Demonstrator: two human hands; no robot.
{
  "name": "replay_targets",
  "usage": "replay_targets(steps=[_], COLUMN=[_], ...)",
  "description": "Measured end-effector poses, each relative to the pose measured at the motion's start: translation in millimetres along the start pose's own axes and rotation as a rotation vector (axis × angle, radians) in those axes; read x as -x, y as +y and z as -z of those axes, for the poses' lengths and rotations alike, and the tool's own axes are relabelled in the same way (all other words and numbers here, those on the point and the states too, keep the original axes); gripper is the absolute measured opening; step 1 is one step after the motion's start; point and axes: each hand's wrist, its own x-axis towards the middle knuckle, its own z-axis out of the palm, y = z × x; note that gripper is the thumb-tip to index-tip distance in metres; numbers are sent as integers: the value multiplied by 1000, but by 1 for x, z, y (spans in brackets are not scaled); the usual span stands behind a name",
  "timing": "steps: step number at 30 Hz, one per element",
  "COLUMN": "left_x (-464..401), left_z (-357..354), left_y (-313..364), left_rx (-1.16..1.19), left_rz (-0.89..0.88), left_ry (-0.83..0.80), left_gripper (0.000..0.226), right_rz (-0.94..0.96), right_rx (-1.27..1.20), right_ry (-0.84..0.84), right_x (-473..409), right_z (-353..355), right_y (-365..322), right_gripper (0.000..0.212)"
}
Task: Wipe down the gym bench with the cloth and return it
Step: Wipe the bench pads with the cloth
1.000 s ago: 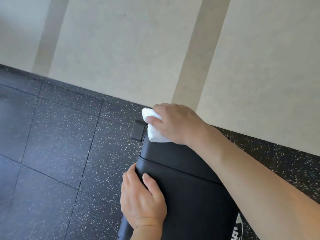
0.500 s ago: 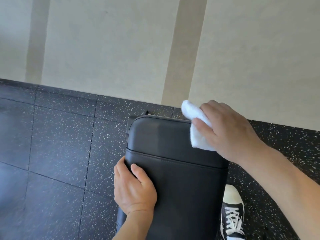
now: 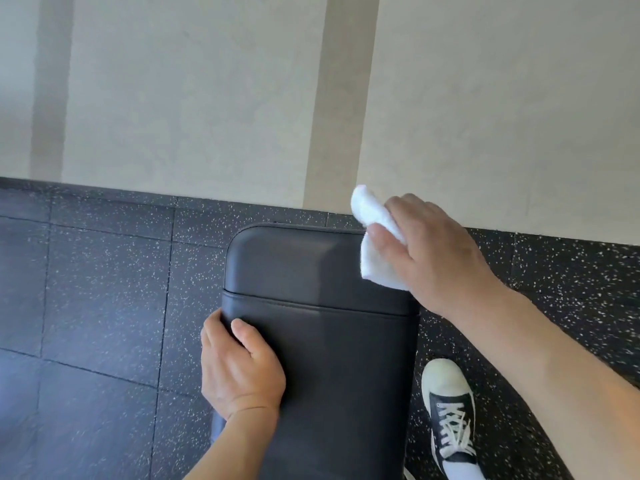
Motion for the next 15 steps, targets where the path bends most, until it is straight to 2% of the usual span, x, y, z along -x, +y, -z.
replay_targets(steps=[3,5,8,11,15], left_x=[1,1,1,1,2], left_z=[-1,-1,-2,-3,-2], left_y=[-1,-2,-3,-4,-3], left_rx=[2,11,17,25,60], left_rz=[11,14,10,7,11], left_ry=[4,8,10,19,35], left_gripper=[69,67,67,65,61], right_rz=[-169,-175,-10,214,489], right_rx=[-85,-38,107,105,202], right_ry=[115,221,313,284,208], right_x=[34,44,40,28,30], right_z=[-8,-18,-29,-46,-70], right_y=[11,0,-28,-61,-76], right_gripper=[31,30,34,43,39])
